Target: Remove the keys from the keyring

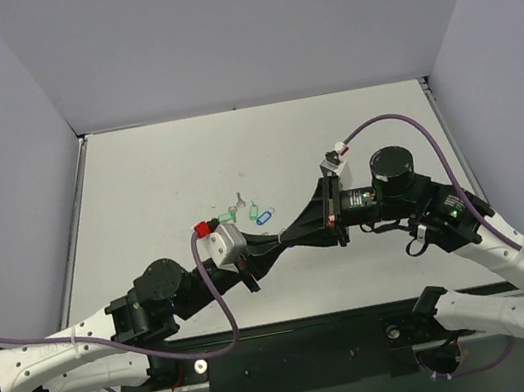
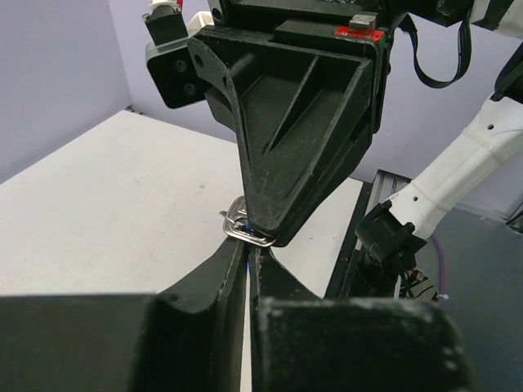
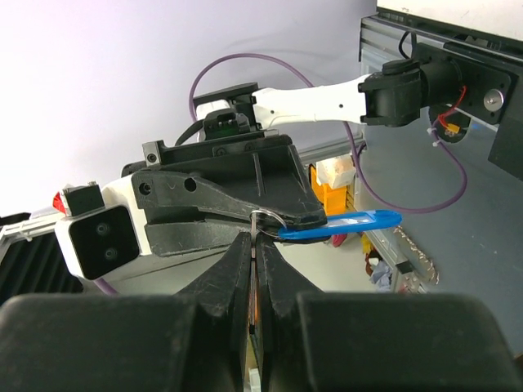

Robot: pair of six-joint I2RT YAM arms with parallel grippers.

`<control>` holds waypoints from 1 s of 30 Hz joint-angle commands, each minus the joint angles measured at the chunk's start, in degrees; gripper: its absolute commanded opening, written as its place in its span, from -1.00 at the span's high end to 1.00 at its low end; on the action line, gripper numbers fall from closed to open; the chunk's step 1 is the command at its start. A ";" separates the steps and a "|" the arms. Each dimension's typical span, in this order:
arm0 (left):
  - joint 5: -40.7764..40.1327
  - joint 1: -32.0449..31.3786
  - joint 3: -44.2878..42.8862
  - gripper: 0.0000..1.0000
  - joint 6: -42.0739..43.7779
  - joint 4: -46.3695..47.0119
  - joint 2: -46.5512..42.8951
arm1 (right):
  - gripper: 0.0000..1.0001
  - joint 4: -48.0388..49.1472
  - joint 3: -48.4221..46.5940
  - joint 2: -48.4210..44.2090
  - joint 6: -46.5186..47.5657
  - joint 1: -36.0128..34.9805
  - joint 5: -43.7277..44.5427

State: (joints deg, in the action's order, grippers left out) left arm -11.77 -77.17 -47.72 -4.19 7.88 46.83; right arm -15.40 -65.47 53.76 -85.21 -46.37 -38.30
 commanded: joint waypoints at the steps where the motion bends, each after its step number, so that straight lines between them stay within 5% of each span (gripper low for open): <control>1: 0.70 -0.09 -3.78 0.84 1.20 1.79 -1.12 | 1.00 3.35 -2.47 -0.32 0.31 -0.65 -2.12; 6: 0.69 -0.18 -4.92 1.00 0.67 0.30 -2.44 | 1.00 3.71 -2.38 -0.67 0.39 -0.65 -2.91; 30: 8.51 -0.18 -8.61 1.00 -3.55 -9.62 -5.87 | 1.00 2.57 -1.41 -2.17 5.58 -0.65 -7.14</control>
State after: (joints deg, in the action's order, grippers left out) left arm -6.15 -77.17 -52.75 -6.70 -0.86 42.02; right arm -13.17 -65.80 52.12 -81.10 -46.61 -43.86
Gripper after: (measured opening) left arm 0.036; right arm 0.005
